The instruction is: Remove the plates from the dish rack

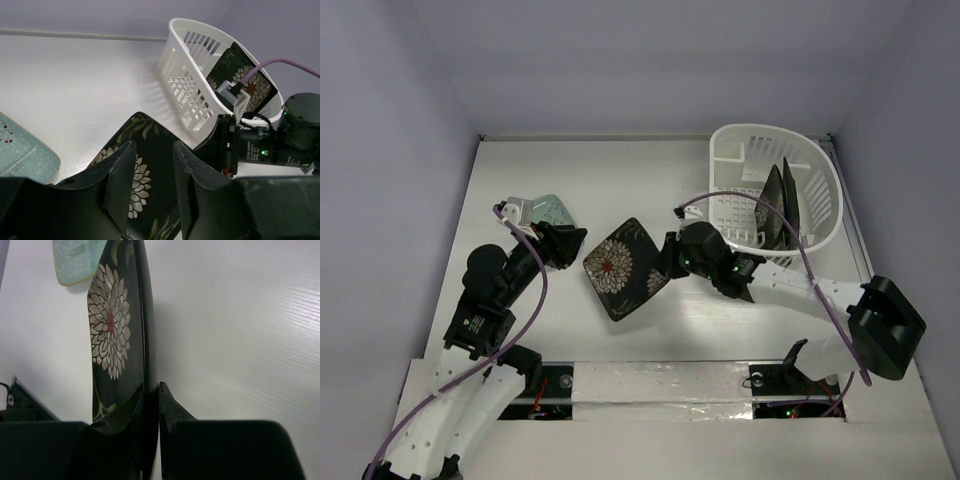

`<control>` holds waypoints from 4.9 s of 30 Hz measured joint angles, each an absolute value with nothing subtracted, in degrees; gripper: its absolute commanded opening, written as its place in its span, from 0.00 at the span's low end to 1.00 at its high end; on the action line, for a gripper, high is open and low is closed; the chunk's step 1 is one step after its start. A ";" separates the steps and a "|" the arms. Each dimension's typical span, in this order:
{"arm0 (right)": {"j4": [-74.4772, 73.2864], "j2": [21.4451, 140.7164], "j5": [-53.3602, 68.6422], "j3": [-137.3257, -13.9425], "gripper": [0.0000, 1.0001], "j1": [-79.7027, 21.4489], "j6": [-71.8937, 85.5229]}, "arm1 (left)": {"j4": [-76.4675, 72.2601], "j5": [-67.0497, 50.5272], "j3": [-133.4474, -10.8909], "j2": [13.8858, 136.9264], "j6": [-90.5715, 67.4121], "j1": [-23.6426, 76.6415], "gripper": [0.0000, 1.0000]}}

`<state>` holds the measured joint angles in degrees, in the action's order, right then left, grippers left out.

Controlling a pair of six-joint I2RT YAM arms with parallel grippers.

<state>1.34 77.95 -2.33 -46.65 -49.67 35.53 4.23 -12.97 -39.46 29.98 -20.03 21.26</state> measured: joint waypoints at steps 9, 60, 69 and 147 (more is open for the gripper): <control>4.82 83.72 -6.70 -45.01 0.00 -51.05 38.46 | 4.21 -13.04 -39.46 30.00 -20.01 21.26 0.33; -28.49 55.40 -45.63 -58.04 0.00 -40.18 33.10 | 4.23 -13.32 -39.46 29.36 -20.01 21.39 0.33; -35.48 54.02 -45.39 -58.02 0.40 -31.16 30.24 | 4.25 -13.32 -39.46 28.99 -20.01 21.39 0.33; -41.04 66.04 -50.81 -75.68 0.00 -27.16 7.79 | 4.34 -13.32 -39.46 28.34 -20.01 21.80 0.34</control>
<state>-41.04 66.04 -50.81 -75.68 -27.16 7.79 4.34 -13.32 -39.46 28.34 -20.01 21.80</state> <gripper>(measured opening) 0.198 0.331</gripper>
